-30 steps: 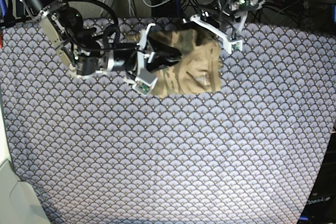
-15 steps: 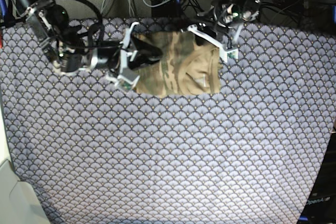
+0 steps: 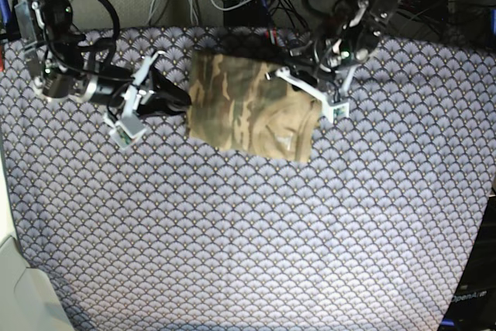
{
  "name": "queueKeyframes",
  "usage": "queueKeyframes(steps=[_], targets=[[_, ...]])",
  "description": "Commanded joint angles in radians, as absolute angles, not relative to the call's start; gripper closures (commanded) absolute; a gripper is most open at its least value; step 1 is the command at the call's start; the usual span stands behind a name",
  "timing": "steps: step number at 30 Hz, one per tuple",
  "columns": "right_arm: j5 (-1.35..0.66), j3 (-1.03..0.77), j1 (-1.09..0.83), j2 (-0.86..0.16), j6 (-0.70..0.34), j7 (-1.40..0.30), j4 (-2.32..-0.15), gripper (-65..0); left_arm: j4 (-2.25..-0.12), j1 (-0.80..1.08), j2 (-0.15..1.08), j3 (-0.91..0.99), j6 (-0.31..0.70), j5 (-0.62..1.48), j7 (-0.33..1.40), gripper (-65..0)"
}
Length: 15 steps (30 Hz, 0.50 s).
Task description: Fold the T-shirt properly
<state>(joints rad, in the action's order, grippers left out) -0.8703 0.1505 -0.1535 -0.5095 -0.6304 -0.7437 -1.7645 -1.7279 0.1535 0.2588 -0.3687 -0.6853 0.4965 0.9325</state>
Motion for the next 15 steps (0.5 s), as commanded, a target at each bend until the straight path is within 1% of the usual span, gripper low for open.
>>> queueKeyframes(steps=[1, 5, 7, 11, 15], targets=[[-0.889, 0.137, -0.153, -0.521, -0.634, -0.719, -1.779, -8.4, -1.710, 0.130, 0.262, -0.366, -0.698, 0.475, 0.917, -0.3], [-0.881, 0.137, -0.179, -0.521, -0.634, -0.719, -1.773, -8.4, -1.601, 0.045, 0.226, -0.364, -0.698, 0.470, 0.917, -0.3], [-0.843, 0.140, -0.185, -0.521, -0.631, -0.733, -1.759, -8.5, -1.527, -0.002, 0.209, -0.364, -0.698, 0.470, 0.900, -0.3], [-0.710, 0.134, -0.145, -0.486, -0.630, -0.826, -1.684, -8.4, -1.400, -0.079, 0.176, -0.364, -0.698, 0.475, 0.819, -0.3], [-0.507, 0.134, -0.077, -0.463, -0.630, -0.875, -1.612, -8.7, -1.356, -0.124, 0.159, -0.364, -0.698, 0.476, 0.808, -0.3]])
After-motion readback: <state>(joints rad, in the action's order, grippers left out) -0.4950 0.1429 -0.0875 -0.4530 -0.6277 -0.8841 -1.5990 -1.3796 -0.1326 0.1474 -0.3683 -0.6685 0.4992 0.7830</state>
